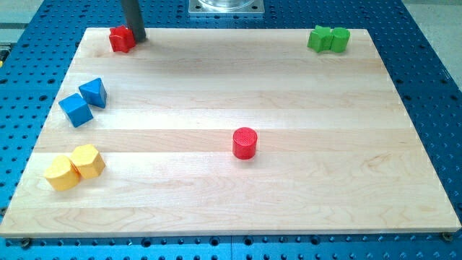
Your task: Keep red circle on right side of red star
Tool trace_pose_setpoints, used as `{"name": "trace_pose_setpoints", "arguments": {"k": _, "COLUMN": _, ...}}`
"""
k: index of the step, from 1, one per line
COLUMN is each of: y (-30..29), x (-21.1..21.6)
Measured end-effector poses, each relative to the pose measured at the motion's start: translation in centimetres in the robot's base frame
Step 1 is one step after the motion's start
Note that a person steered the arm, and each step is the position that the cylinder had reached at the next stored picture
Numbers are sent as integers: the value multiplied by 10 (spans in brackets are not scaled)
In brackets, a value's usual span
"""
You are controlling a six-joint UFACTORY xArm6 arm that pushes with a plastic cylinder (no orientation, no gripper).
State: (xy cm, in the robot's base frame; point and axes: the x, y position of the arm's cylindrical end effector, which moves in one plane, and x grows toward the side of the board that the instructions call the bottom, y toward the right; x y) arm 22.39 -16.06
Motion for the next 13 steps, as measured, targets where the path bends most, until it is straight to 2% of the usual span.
{"name": "trace_pose_setpoints", "arguments": {"k": 1, "y": 87, "x": 80}}
{"name": "trace_pose_setpoints", "arguments": {"k": 3, "y": 271, "x": 275}}
{"name": "trace_pose_setpoints", "arguments": {"k": 4, "y": 201, "x": 294}}
{"name": "trace_pose_setpoints", "arguments": {"k": 5, "y": 98, "x": 251}}
{"name": "trace_pose_setpoints", "arguments": {"k": 6, "y": 91, "x": 238}}
{"name": "trace_pose_setpoints", "arguments": {"k": 7, "y": 116, "x": 244}}
{"name": "trace_pose_setpoints", "arguments": {"k": 10, "y": 50, "x": 127}}
{"name": "trace_pose_setpoints", "arguments": {"k": 11, "y": 59, "x": 178}}
{"name": "trace_pose_setpoints", "arguments": {"k": 12, "y": -21, "x": 144}}
{"name": "trace_pose_setpoints", "arguments": {"k": 13, "y": -22, "x": 79}}
